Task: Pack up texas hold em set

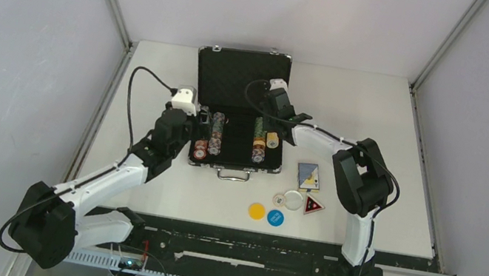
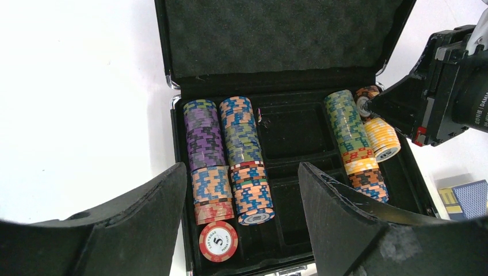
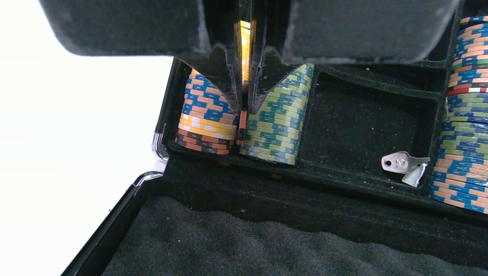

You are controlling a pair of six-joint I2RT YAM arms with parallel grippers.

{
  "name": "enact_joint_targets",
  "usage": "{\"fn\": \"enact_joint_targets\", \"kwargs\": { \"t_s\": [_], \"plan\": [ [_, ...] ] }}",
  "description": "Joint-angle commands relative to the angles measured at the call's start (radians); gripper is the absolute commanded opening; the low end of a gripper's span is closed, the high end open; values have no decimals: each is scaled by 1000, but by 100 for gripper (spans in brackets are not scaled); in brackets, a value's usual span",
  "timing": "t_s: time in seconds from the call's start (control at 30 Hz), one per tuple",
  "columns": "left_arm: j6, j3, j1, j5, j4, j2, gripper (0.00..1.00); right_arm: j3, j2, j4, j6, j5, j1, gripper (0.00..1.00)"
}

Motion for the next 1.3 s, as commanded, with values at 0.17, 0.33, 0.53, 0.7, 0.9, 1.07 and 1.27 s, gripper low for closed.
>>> {"fn": "enact_joint_targets", "kwargs": {
  "t_s": [0.17,0.33,0.53,0.7,0.9,1.07,1.27],
  "plan": [
    [-18,16,1,9,36,9,76,-14,-68,53,-5,29,4,4],
    [-18,21,1,17,36,15,76,-18,-99,51,-17,48,10,2],
    [-24,24,1,32,43,21,76,-50,-166,55,-18,44,15,0],
    [-32,28,1,63,52,20,76,-117,-249,65,-7,19,15,0],
    [-22,31,1,267,88,-1,69,-310,-452,139,5,-309,-11,0],
    [-36,24,1,733,223,13,68,-507,-676,261,10,-676,-49,0],
    [-149,48,1,1135,397,116,65,-577,-814,295,7,-906,-52,0]
  ]
}}
